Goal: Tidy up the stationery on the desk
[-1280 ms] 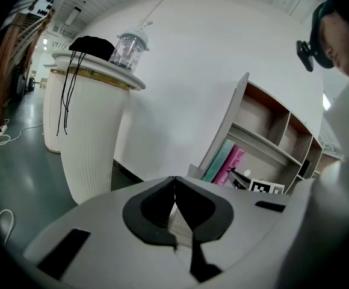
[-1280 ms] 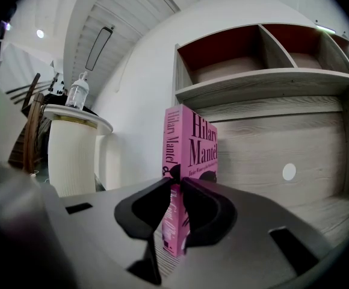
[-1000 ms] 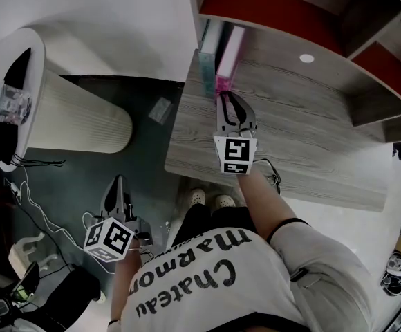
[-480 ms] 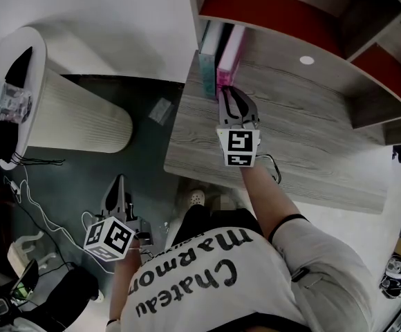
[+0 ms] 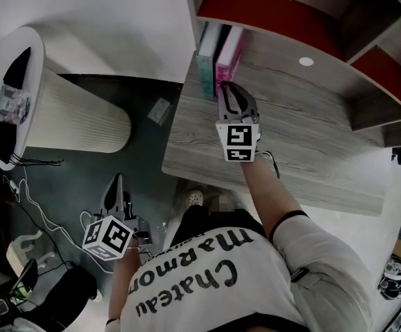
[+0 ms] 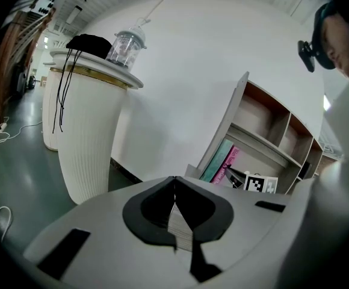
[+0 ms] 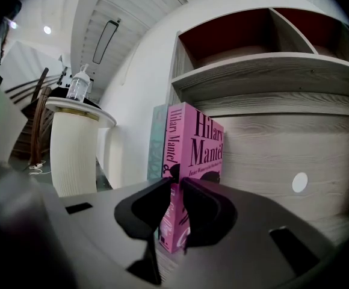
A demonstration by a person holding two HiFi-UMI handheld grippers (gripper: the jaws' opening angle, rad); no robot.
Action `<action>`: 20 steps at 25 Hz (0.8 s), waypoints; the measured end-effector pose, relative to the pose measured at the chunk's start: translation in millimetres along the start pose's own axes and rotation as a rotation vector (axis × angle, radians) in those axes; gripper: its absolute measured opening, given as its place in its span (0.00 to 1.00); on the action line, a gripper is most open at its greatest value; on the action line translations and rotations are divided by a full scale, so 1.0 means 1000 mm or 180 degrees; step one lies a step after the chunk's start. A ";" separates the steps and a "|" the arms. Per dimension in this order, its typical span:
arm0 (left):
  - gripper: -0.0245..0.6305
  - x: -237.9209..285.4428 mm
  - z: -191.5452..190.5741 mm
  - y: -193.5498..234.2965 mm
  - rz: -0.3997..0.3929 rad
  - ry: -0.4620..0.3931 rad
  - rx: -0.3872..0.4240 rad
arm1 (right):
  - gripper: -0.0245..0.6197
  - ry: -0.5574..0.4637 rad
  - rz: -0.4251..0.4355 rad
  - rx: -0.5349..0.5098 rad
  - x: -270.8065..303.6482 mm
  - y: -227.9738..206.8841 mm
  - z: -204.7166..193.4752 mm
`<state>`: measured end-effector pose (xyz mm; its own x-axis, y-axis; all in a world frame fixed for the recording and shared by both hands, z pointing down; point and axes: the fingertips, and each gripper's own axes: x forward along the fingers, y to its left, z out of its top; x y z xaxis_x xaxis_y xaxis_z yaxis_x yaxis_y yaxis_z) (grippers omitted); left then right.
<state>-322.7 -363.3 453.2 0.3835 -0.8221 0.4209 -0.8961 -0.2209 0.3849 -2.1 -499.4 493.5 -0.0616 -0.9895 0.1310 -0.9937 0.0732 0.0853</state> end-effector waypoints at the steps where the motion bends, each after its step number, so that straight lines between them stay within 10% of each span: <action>1: 0.06 0.000 0.000 0.000 0.0004 -0.0003 -0.0002 | 0.16 0.0000 0.0001 0.0000 0.001 0.000 0.000; 20: 0.06 -0.006 -0.007 -0.006 0.0100 -0.0081 -0.0093 | 0.16 0.0044 0.0040 -0.0015 0.012 -0.010 -0.002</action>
<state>-317.5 -353.3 454.2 0.3492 -0.8414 0.4123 -0.9006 -0.1798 0.3958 7.4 -512.1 496.4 -0.0726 -0.9866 0.1459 -0.9924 0.0861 0.0883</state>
